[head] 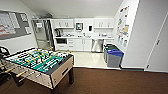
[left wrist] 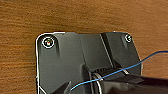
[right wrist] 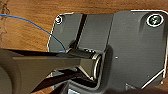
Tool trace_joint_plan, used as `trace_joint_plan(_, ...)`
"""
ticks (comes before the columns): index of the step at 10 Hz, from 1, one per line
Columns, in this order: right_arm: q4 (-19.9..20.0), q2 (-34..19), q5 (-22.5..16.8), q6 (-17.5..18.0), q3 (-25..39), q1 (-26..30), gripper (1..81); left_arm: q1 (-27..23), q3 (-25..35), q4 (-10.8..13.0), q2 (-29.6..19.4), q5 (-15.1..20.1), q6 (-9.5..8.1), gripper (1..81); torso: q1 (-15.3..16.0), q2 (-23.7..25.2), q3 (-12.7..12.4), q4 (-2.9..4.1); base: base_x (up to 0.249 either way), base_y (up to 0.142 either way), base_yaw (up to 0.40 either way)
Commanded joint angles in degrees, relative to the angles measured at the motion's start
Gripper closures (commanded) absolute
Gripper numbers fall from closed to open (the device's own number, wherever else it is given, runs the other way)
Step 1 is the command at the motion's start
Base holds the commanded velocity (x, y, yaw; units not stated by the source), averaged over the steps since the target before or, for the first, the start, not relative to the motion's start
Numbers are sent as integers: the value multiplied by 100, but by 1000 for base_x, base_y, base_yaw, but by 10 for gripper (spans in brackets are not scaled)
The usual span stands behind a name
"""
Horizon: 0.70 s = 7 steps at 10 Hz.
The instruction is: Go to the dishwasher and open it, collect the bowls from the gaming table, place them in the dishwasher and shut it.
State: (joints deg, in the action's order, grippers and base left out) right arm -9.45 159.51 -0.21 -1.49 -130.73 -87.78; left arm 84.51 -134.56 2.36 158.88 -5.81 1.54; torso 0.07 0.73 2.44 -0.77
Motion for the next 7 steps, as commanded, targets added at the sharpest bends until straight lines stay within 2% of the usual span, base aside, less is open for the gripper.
trace_joint_plan(1, 48, -57, -261, -36, 66, 221, 10, -263, 70, 80, -75, 283, 31, 10, 0, 0, 0, 0, 0, 0, 0)
trace_joint_plan(7, 58, 13, -252, -27, -101, 213, 10, -263, 123, 80, -84, 283, 31, 10, 0, 0, 0, 0, 11, 0, 0)
